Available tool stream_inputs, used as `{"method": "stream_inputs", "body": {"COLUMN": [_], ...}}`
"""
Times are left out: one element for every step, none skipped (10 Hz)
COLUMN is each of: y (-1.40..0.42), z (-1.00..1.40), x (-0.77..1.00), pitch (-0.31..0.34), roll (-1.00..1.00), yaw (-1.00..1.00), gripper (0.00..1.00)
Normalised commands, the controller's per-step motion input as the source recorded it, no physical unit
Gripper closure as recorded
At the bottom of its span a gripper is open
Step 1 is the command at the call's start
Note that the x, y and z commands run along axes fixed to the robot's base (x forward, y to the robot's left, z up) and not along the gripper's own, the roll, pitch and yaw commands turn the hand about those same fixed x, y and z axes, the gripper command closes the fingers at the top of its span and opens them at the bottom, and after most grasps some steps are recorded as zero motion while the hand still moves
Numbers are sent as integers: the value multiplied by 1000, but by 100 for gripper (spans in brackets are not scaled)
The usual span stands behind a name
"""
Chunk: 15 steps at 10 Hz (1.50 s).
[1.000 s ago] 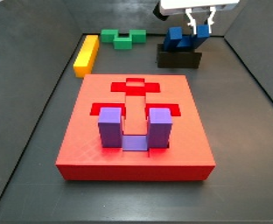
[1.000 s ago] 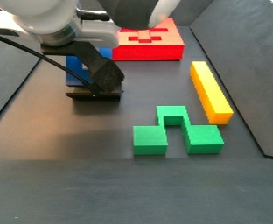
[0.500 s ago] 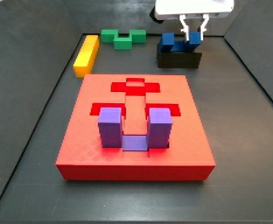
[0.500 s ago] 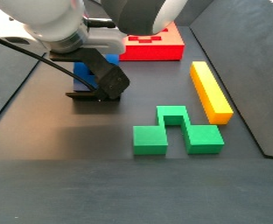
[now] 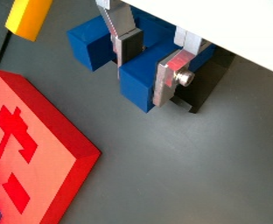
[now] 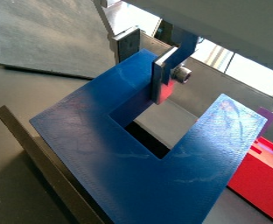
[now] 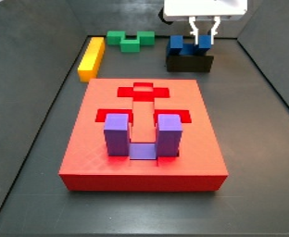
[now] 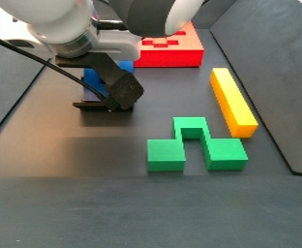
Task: Pick up the blue object. Move up. Place the blue object on the fixture. Regrasp the blue object. Move to above the board. Insert the blue object.
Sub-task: Place the blue object on the fixture, then regrasp the blue object.
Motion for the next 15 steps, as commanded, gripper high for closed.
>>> {"method": "stream_inputs", "body": {"y": [0, 0, 51, 120, 160, 114, 0, -66, -263, -289, -286, -309, -303, -214, -423], "z": [0, 43, 403, 651, 697, 671, 646, 606, 334, 154, 151, 154, 163, 174, 0], "x": [0, 0, 80, 263, 286, 251, 171, 140, 140, 134, 134, 100, 0, -9, -97], "pitch": [0, 0, 123, 231, 217, 211, 271, 389, 486, 491, 491, 474, 471, 411, 160], "roll": [0, 20, 129, 6, 0, 0, 189, 617, 1000, 1000, 1000, 1000, 1000, 1000, 1000], "yaw": [0, 14, 169, 171, 106, 60, 11, 0, 0, 0, 0, 0, 0, 149, 89], "gripper": [0, 0, 0, 0, 0, 0, 0, 0, 0, 0, 0, 0, 0, 0, 0]}}
